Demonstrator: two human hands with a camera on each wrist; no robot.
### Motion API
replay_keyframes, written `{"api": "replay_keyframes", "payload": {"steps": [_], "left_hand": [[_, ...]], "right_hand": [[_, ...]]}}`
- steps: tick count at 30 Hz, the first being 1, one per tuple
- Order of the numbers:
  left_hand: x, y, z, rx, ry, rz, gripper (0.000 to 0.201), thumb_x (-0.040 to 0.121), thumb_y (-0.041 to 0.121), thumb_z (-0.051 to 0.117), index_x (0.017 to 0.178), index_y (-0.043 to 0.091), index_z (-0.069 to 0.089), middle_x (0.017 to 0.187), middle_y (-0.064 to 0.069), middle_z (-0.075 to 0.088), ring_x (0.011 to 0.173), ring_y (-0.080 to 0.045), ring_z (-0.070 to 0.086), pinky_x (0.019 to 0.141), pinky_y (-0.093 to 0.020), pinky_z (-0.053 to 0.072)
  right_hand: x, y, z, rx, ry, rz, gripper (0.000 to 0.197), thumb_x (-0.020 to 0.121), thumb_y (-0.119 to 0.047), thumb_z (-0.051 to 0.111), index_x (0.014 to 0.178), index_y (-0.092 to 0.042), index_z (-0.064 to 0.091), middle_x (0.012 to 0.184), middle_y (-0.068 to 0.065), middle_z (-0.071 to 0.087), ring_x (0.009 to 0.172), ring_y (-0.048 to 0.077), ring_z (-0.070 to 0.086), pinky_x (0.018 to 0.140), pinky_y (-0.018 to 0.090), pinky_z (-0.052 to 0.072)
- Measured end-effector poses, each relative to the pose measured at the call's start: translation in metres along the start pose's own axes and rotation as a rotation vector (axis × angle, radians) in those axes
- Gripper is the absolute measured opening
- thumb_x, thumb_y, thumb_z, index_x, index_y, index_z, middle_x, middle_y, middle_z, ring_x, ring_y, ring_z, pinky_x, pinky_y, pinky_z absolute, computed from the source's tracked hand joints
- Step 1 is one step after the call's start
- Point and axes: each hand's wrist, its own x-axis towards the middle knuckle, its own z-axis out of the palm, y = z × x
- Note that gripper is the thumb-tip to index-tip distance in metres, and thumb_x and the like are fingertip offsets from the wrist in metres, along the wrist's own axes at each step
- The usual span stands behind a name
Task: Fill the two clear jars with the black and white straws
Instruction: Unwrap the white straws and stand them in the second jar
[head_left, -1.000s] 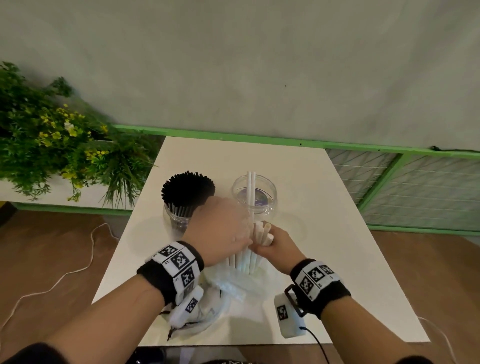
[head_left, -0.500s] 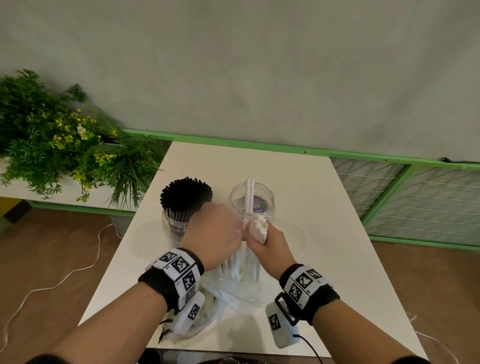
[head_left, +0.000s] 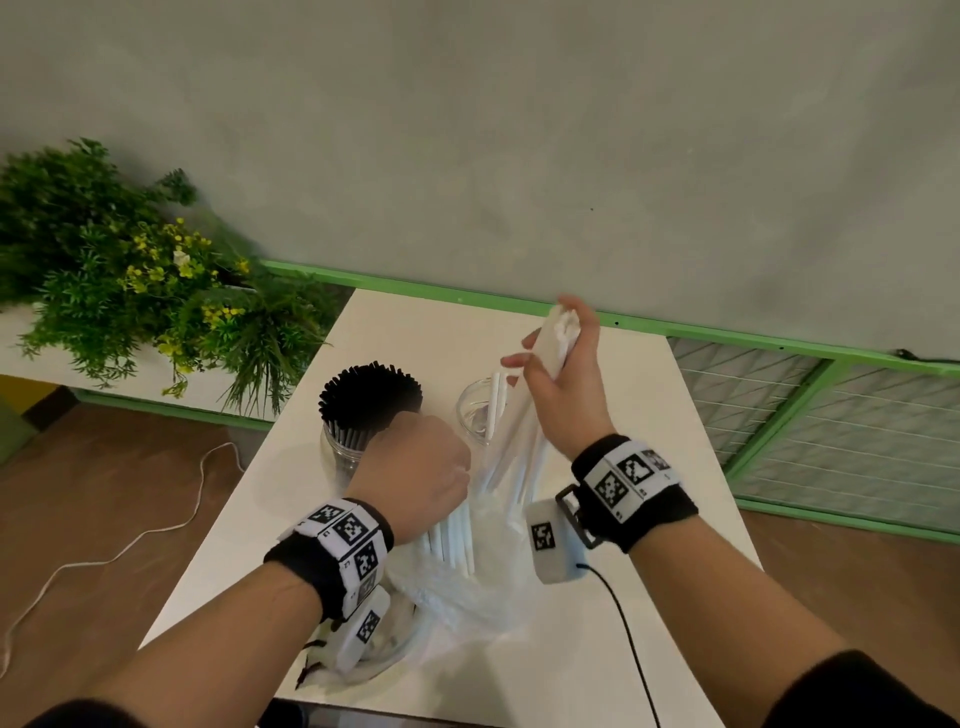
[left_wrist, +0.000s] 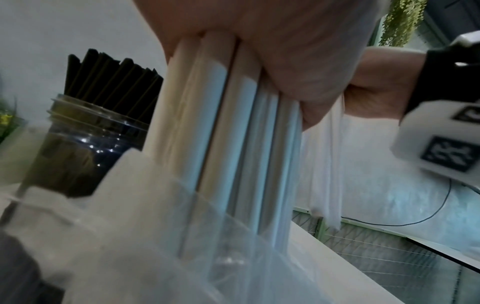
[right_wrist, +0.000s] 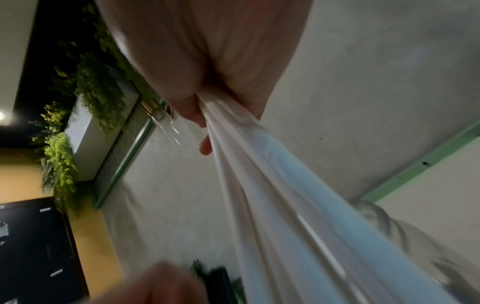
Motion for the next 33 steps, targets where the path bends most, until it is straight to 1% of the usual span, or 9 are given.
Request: {"api": "replay_keyframes", "payload": {"steps": [2,7,9,12,15,18,21,28,33], "left_hand": [[-0.001,0.001,-0.001,0.003,-0.003,-0.004,0.027,0.079,0.046,0.041,0.084,0.032,0.064,0.096,0.013,0.058,0.098,-0.017,0.048,0.069,-0.034,0.049],[-0.004,0.002,-0.001,0.021,0.014,-0.003,0.023,0.077,0.044,0.045,0.084,0.033,0.064,0.095,0.015,0.058,0.098,-0.017,0.050,0.066,-0.033,0.049],[-0.006,0.003,0.000,0.016,0.032,-0.005,0.019,0.077,0.043,0.049,0.084,0.033,0.064,0.094,0.014,0.058,0.096,-0.017,0.051,0.064,-0.032,0.049],[-0.010,0.002,0.001,0.013,0.028,-0.016,0.017,0.079,0.044,0.050,0.086,0.034,0.062,0.097,0.015,0.056,0.098,-0.015,0.048,0.067,-0.031,0.048],[-0.014,-0.001,0.000,0.021,0.023,-0.030,0.018,0.081,0.045,0.048,0.088,0.036,0.061,0.098,0.017,0.055,0.100,-0.014,0.045,0.072,-0.031,0.047],[-0.017,-0.004,-0.002,0.029,0.006,-0.050,0.019,0.082,0.046,0.046,0.091,0.036,0.060,0.101,0.017,0.054,0.102,-0.013,0.044,0.074,-0.032,0.047],[-0.017,-0.006,-0.004,0.020,0.012,-0.060,0.019,0.081,0.046,0.047,0.090,0.036,0.060,0.101,0.017,0.055,0.103,-0.014,0.045,0.075,-0.035,0.048],[-0.016,-0.002,-0.005,0.032,0.003,-0.072,0.019,0.081,0.045,0.047,0.091,0.035,0.060,0.102,0.018,0.054,0.104,-0.012,0.043,0.074,-0.031,0.044],[-0.017,-0.002,-0.004,0.033,-0.002,-0.066,0.018,0.083,0.044,0.045,0.090,0.036,0.060,0.103,0.018,0.053,0.103,-0.012,0.042,0.074,-0.029,0.040]], "right_hand": [[0.018,-0.008,-0.005,0.042,0.061,-0.050,0.055,0.090,0.010,0.041,0.127,-0.029,0.027,0.094,0.006,0.051,0.083,0.025,0.070,0.079,0.039,0.057],[0.049,-0.010,-0.007,0.038,0.208,-0.177,0.049,0.090,0.006,0.040,0.128,-0.022,0.025,0.092,0.002,0.052,0.084,0.027,0.068,0.088,0.038,0.052],[0.055,0.000,-0.003,0.019,0.241,-0.168,0.048,0.091,0.006,0.040,0.127,-0.022,0.025,0.093,0.002,0.052,0.085,0.023,0.068,0.087,0.035,0.052],[0.053,0.023,0.003,-0.046,0.259,-0.103,0.049,0.091,0.006,0.038,0.125,-0.026,0.027,0.096,0.001,0.054,0.086,0.012,0.068,0.082,0.020,0.049],[0.042,0.053,0.008,-0.105,0.237,-0.017,0.045,0.093,0.002,0.039,0.128,-0.025,0.030,0.102,0.003,0.058,0.089,0.006,0.066,0.080,0.012,0.046],[0.028,0.083,0.011,-0.179,0.182,0.081,0.041,0.094,-0.004,0.045,0.129,-0.022,0.033,0.095,-0.007,0.060,0.090,0.011,0.065,0.082,0.021,0.049],[0.019,0.108,0.007,-0.332,0.124,0.125,0.035,0.092,-0.015,0.057,0.123,-0.020,0.040,0.098,0.003,0.065,0.089,0.024,0.062,0.080,0.032,0.048],[0.022,0.138,-0.001,-0.545,-0.009,0.149,0.033,0.087,-0.023,0.066,0.114,-0.010,0.053,0.108,0.010,0.060,0.104,0.030,0.053,0.081,0.030,0.039],[0.026,0.131,-0.005,-0.528,-0.014,0.114,0.043,0.093,-0.018,0.060,0.131,-0.009,0.045,0.130,0.010,0.049,0.114,0.021,0.050,0.089,0.019,0.033]]}}
